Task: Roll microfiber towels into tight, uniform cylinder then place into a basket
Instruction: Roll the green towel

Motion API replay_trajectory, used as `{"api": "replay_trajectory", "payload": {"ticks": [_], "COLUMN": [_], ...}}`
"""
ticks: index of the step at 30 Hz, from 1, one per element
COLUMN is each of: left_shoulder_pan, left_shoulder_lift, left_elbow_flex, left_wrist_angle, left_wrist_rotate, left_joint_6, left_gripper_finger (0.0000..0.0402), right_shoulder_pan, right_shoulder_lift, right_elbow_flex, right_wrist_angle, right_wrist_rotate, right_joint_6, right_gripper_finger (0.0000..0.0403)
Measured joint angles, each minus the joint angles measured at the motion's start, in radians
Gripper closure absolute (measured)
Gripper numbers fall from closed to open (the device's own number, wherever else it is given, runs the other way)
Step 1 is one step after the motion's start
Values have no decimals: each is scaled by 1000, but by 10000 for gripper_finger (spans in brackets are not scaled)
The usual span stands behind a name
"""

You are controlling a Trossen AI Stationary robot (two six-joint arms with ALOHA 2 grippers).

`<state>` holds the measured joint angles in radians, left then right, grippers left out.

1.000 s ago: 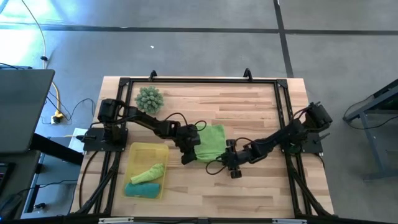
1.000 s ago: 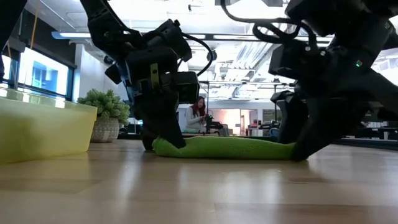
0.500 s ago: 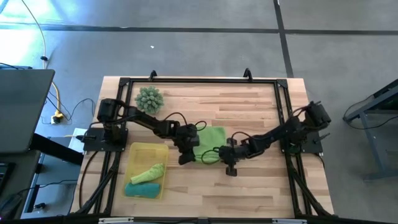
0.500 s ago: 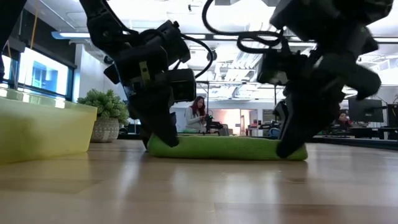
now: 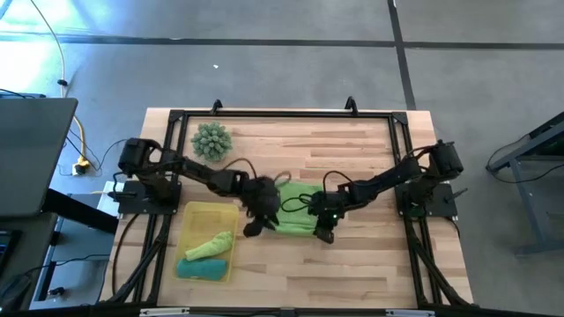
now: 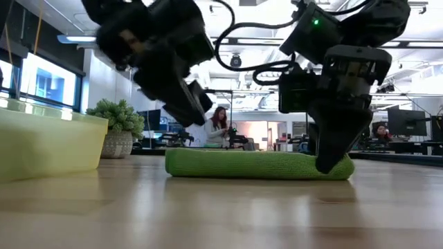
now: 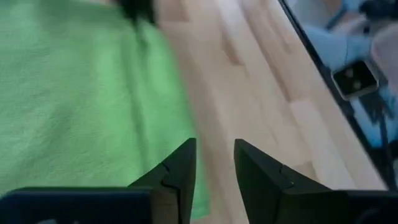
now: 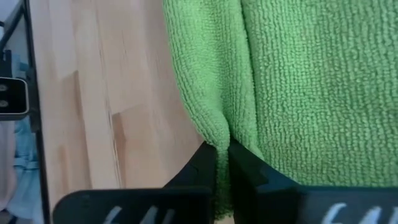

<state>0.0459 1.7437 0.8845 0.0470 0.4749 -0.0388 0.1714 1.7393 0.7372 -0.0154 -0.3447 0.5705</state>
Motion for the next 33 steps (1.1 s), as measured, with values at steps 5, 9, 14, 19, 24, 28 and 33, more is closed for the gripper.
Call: {"api": "replay_trajectory", "payload": {"ticks": [5, 9, 14, 19, 24, 28, 33], "left_shoulder_pan": [-115, -190, -232, -237, -272, -305, -314], "left_shoulder_lift": [19, 38, 43, 43, 43, 43, 43], "left_elbow_flex": [0, -1, -1, -1, 0, 0, 0], "left_wrist_angle": [-2, 6, 1, 2, 6, 1, 2], "left_wrist_rotate": [-192, -414, -533, -507, -511, -587, -645], "left_joint_6": [118, 165, 182, 145, 120, 113, 113], "left_gripper_finger": [302, 302, 302, 302, 303, 316, 310], "right_shoulder_pan": [-27, -31, -31, -31, -32, -32, -32], "right_shoulder_lift": [0, 0, -1, -1, -1, -1, -1], "right_elbow_flex": [-1, -1, -1, -1, -1, -1, -1], "right_wrist_angle": [-1, 1, 10, 14, 19, 19, 20], "right_wrist_rotate": [-32, -33, -29, -23, -7, -7, -7], "right_joint_6": [2, 3, 11, 12, 8, 7, 6], "right_gripper_finger": [399, 400, 400, 400, 400, 400, 400]}}
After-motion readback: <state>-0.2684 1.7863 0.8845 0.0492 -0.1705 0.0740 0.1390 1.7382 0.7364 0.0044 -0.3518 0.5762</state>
